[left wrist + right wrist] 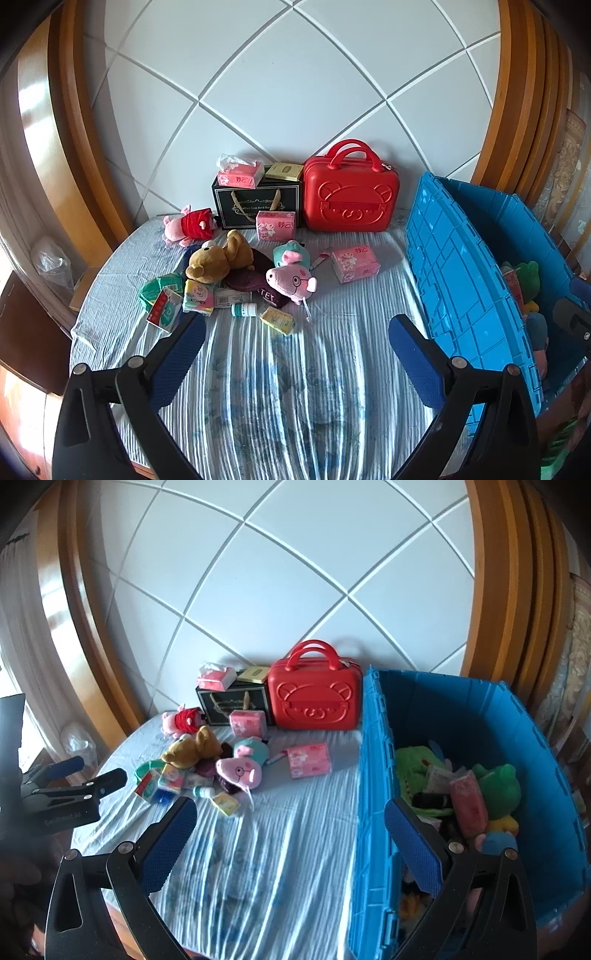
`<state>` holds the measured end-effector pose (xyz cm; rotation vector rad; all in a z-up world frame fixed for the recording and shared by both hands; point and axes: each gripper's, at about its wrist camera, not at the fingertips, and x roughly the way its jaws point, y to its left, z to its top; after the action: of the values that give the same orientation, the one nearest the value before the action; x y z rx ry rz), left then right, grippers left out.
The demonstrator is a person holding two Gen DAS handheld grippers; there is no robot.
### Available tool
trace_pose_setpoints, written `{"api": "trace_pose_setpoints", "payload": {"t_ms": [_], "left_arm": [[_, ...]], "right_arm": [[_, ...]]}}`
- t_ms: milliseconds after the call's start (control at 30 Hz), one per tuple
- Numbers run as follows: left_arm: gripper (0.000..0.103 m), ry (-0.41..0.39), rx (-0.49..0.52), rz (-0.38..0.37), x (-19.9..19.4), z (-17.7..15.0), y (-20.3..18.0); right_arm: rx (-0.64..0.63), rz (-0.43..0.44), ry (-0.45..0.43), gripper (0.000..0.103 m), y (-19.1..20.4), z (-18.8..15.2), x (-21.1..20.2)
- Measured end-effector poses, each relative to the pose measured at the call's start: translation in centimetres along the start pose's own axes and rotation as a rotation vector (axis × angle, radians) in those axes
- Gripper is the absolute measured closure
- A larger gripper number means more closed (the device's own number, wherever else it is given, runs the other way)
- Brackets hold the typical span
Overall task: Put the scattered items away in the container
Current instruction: 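Grasp the red-teal medicine box with the left tool while the right tool reaches toward the pink pig plush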
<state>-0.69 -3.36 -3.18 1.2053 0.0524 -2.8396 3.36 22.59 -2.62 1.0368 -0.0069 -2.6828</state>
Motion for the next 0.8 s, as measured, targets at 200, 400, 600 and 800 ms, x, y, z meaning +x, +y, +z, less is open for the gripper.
{"api": "trace_pose_setpoints", "payload": {"t_ms": [200,400,600,800], "left_arm": [[0.002,0.033,-0.035,0.042,3.4,-1.3,5.5],[0.002,0.092,-0.083,0.08,8.6,-2.9,12.1],[0.002,0.148,-0.117,0.113,14.4,-4.4,17.6],[0.002,0.192,-0.114,0.157,20.6,-5.7,22.4]], "right_arm": [[-0.007,0.02,0.021,0.0,3.0,-0.7,3.9],[-0.039,0.039,0.093,0.0,7.0,-2.3,10.8],[-0.03,0.059,0.133,0.0,9.8,-3.2,17.8],[-0.075,0.031,0.185,0.0,12.2,-3.4,24.6]]}}
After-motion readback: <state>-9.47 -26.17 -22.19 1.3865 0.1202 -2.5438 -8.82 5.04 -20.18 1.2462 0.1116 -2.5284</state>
